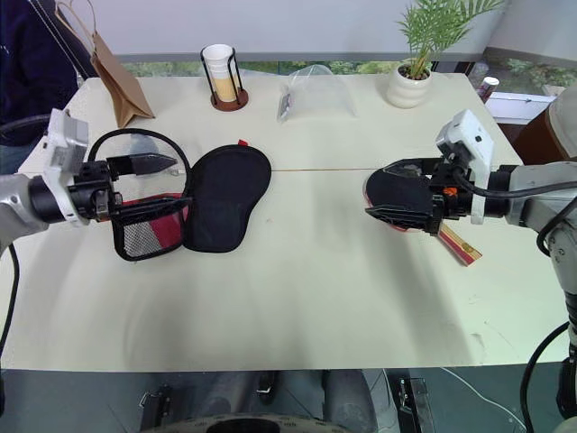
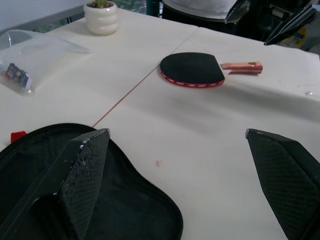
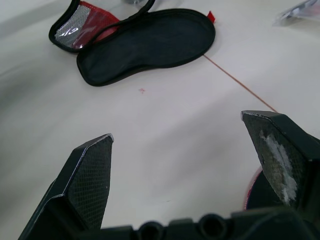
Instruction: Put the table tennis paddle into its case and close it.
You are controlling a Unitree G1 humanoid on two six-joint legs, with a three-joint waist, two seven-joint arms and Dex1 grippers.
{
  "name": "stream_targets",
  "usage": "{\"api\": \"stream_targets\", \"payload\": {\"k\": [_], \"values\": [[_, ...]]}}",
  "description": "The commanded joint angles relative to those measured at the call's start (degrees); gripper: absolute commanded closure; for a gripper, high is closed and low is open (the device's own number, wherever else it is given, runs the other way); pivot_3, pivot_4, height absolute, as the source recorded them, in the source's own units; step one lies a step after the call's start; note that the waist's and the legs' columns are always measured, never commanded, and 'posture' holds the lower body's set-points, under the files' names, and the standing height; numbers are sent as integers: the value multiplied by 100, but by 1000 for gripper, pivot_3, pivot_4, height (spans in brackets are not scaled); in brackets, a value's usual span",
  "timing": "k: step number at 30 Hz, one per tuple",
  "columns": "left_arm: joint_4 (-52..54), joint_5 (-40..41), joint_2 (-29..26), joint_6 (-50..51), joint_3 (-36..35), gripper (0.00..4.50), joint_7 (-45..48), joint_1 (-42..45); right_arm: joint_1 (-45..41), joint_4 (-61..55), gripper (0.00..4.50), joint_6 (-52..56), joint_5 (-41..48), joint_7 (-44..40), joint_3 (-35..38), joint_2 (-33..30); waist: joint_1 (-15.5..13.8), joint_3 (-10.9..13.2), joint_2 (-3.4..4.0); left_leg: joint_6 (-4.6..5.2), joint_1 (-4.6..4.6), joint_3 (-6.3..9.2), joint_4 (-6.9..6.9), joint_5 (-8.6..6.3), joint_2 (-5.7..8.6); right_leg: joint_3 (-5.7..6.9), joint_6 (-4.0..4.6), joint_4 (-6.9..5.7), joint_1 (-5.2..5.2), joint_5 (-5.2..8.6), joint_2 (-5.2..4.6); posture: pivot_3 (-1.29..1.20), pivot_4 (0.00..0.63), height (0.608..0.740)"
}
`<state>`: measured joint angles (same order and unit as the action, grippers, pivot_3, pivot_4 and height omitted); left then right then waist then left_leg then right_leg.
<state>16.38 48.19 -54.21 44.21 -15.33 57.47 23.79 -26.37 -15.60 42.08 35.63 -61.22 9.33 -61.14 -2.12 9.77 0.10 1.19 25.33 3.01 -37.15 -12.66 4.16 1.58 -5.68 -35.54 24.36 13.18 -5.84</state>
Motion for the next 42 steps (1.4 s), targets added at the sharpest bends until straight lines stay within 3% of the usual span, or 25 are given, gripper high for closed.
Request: {"api": "stream_targets", "payload": {"k": [1, 17, 31, 35, 42], "values": [[38, 50, -57, -36, -140, 0, 81, 64, -117, -112, 27, -128, -32, 15, -9, 73, 2, 0, 0, 0, 0, 0, 0, 0, 0, 0, 0, 0, 1, 0, 0, 0, 150, 734], [129, 52, -106, 117, -10, 0, 230, -56, 194, -176, 27, -161, -36, 95, 22, 267, 1, 0, 0, 0, 0, 0, 0, 0, 0, -1, 0, -1, 0, 0, 0, 0, 150, 734], [135, -30, 13, 61, 37, 0, 197, -26, -144, 77, 27, -132, -259, 330, -280, 429, 3, 0, 0, 0, -1, 0, 0, 0, 0, -1, 0, -2, 0, 0, 0, 0, 150, 734], [34, -303, -104, -118, 18, 0, 306, -214, -568, -47, 27, 373, -213, 695, -819, 965, 55, 0, 0, 0, -1, 0, 1, 1, -2, -2, 0, -4, 2, 0, 2, 0, 150, 734], [-222, -528, -269, -344, -183, 0, 396, -319, -1516, 328, 27, 1095, -708, 1663, -2026, 2503, 169, 0, -1, -4, 0, 2, 2, 3, 0, -3, 0, -32, 17, 0, 1, 0, 150, 734]]}}
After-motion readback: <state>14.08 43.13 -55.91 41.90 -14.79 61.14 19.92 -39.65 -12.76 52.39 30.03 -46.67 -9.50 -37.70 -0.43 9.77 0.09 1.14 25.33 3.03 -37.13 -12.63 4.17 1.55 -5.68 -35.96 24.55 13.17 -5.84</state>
